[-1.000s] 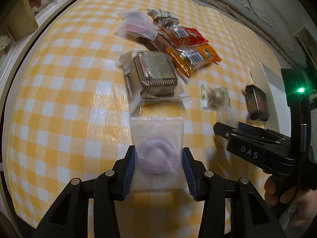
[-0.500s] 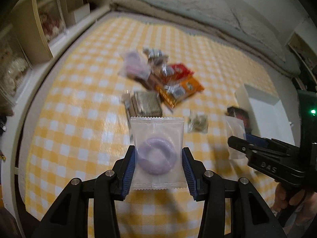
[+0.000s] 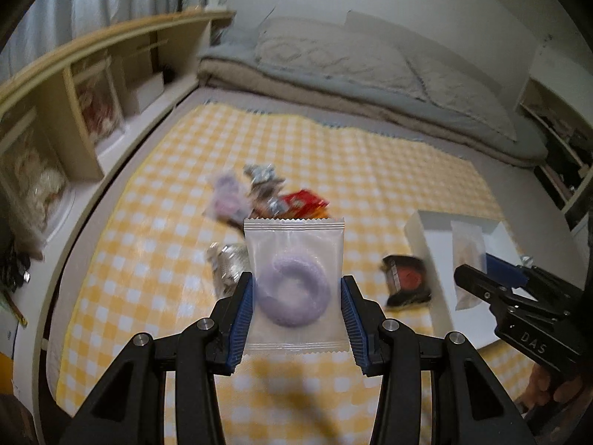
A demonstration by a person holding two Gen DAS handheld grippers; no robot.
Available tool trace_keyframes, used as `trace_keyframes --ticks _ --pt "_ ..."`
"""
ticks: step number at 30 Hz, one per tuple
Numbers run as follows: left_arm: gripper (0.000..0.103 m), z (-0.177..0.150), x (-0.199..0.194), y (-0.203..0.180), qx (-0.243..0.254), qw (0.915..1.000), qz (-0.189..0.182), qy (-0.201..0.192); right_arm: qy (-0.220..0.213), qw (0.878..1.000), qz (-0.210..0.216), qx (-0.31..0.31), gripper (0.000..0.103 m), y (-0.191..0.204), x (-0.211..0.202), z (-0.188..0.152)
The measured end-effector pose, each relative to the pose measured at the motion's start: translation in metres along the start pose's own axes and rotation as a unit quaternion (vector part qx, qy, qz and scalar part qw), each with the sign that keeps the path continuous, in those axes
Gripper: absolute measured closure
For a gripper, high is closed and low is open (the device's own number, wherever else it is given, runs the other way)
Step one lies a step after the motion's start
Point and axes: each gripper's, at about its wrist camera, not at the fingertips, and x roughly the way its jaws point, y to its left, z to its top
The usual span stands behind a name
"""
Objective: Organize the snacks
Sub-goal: 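Carry both packets over the white tray and open both tools to drop them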
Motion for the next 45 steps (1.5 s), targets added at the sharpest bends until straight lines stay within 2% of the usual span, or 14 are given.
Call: trace_keyframes --ticks 5,11,20,26,30,40,45 --pt "0.058 0.0 -0.014 -0.038 0.019 0.9993 -0.009 -0.031 -0.056 0.998 -0.023 -0.014 0.059 -0.023 -0.034 0.001" --pt "0.058 -0.001 -0.019 -0.087 0.038 0.997 -0.028 -0.062 -0.096 0.995 -0.039 0.001 0.059 -0.069 -0.063 -0.003" --pt "0.058 0.0 0.008 -0.161 0.058 0.9939 -0.068 -0.065 -0.137 0.986 -0.085 0.043 0.059 -0.154 -0.099 -0.014" --pt "0.058 0.014 0.051 -0.197 0.073 0.9925 -0.086 -0.047 -0.145 0.981 -0.116 0.061 0.058 -0.202 -0.115 -0.026" --pt "0.058 0.028 0.084 -0.221 0.078 0.9917 -0.097 -0.03 -0.133 0.98 -0.133 0.068 0.058 -0.231 -0.114 -0.03" --pt "0.058 0.064 0.191 -0.267 0.096 0.9921 -0.081 0.003 -0.096 0.979 -0.128 0.123 0.058 -0.276 -0.079 -0.012" --pt "0.058 0.076 0.247 -0.275 0.077 0.9932 -0.077 0.04 -0.069 0.98 -0.129 0.133 0.058 -0.286 -0.046 0.006"
